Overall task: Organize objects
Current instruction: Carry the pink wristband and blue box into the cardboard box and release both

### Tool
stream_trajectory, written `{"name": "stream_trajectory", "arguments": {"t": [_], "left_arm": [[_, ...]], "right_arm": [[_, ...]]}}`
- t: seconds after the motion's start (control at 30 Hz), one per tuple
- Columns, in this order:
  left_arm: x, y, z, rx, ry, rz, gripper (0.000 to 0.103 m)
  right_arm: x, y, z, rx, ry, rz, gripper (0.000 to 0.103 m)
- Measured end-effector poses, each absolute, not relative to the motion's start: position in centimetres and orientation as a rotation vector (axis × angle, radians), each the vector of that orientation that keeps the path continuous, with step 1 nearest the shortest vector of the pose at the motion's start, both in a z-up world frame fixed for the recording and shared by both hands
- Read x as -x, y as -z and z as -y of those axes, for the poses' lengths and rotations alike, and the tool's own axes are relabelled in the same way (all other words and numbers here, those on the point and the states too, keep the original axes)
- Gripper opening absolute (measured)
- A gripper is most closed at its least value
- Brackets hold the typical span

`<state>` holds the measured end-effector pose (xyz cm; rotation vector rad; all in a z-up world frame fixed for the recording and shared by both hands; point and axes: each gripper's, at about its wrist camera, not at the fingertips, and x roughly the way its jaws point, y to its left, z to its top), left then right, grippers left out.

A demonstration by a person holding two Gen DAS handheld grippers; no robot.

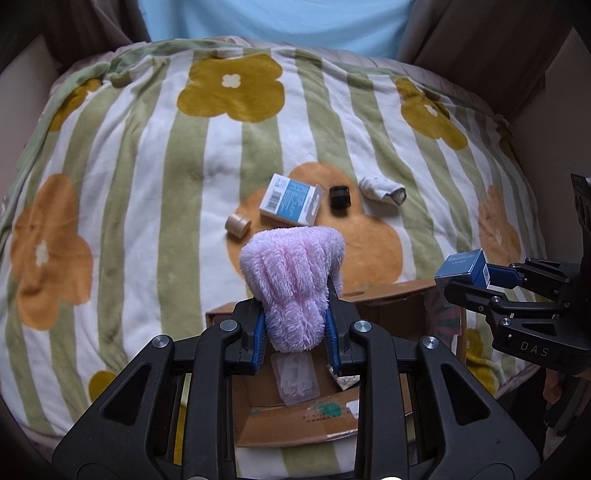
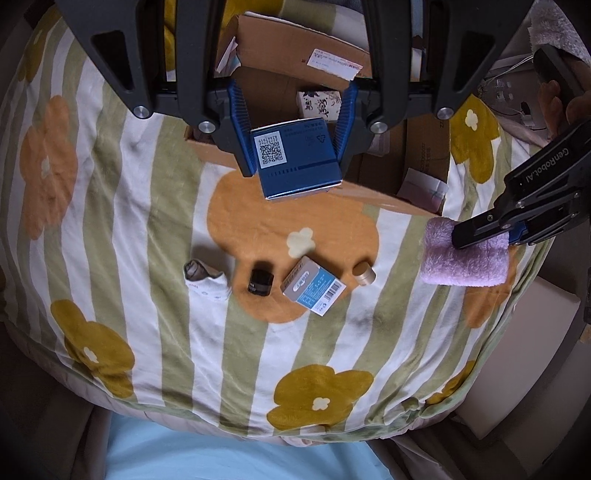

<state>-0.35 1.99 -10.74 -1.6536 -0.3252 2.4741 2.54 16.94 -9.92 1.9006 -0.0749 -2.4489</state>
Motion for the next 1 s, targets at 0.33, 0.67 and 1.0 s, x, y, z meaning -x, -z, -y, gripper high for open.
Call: {"name": "stream_trajectory", "arguments": {"t": [0.33,0.67,1.0], "left_arm": [[-3.6,15.8,-3.1,1.732,-2.427,0.316,0.023],[-5.2,20.9,-4.4,1.827,-2.354,0.334,0.023],[-5.0,21.7,-4.6,1.857,-2.347,0.320,0.023]], "right_arm": [[-6.1,14.5,-16.8,-1.991,2.400,0.124,0.038],[-8.3,19.2,-17.8,-2.090,2.367,0.170,0.038],[-8.6,20.0,-18.3,-2.101,2.395,0.179,0.038]]}}
